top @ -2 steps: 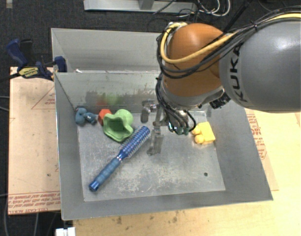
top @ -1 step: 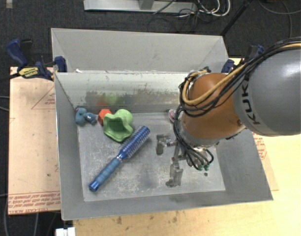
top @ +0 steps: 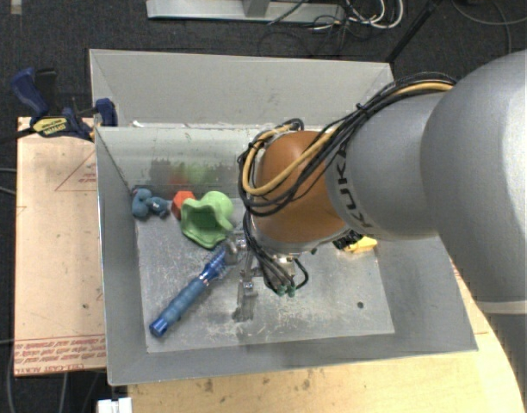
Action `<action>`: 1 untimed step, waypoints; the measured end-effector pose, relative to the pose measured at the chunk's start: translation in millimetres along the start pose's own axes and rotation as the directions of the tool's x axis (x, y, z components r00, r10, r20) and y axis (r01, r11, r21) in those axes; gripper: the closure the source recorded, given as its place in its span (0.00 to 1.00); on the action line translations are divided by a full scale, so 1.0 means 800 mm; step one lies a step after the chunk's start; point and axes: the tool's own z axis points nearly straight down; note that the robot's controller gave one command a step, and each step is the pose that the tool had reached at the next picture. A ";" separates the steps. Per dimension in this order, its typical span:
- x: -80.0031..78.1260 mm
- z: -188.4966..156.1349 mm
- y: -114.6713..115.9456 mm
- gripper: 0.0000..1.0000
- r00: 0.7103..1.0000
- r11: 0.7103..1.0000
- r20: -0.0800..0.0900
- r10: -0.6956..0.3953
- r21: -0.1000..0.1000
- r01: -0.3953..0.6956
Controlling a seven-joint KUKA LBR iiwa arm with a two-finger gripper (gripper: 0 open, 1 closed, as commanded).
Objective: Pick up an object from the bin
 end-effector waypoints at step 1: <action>-0.011 0.045 0.112 0.00 0.999 0.999 0.003 -0.047 0.000 0.047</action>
Offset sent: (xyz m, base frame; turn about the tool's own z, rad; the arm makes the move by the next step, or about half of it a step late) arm 0.0077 0.0842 -0.0350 -0.0362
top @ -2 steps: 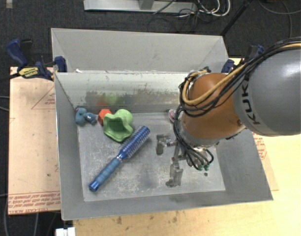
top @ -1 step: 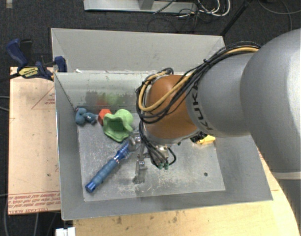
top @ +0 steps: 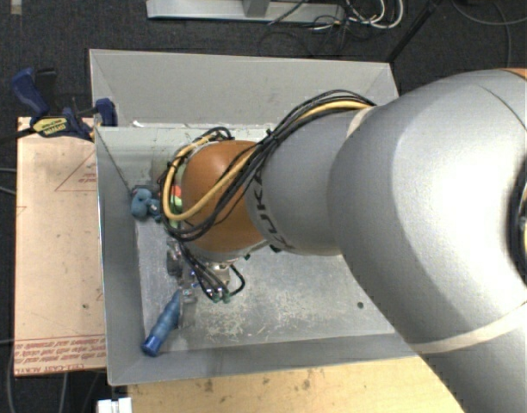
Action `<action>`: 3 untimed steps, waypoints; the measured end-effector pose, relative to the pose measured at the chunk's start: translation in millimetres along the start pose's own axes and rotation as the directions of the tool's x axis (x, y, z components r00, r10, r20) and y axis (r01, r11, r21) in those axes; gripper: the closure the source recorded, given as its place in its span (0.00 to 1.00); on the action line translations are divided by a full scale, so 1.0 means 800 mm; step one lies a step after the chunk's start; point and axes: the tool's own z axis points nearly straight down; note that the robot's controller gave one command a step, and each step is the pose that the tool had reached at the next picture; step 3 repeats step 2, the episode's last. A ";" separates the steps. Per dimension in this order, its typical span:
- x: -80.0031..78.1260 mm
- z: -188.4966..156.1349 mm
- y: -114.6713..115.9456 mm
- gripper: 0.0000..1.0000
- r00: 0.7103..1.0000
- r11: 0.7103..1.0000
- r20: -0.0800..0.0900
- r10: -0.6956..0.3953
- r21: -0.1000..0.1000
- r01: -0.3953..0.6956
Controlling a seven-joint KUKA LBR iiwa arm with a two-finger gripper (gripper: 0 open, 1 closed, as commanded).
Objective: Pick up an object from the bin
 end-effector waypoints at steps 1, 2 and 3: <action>0.001 0.000 -0.006 1.00 1.000 1.000 -0.005 0.010 0.004 -0.010; -0.011 -0.174 -0.005 1.00 1.000 1.000 0.004 0.016 0.000 -0.016; -0.011 -0.174 -0.005 1.00 1.000 1.000 0.004 0.016 0.000 -0.016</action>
Offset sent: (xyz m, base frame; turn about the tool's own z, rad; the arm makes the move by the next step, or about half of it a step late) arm 0.0000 0.0000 0.0000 0.0000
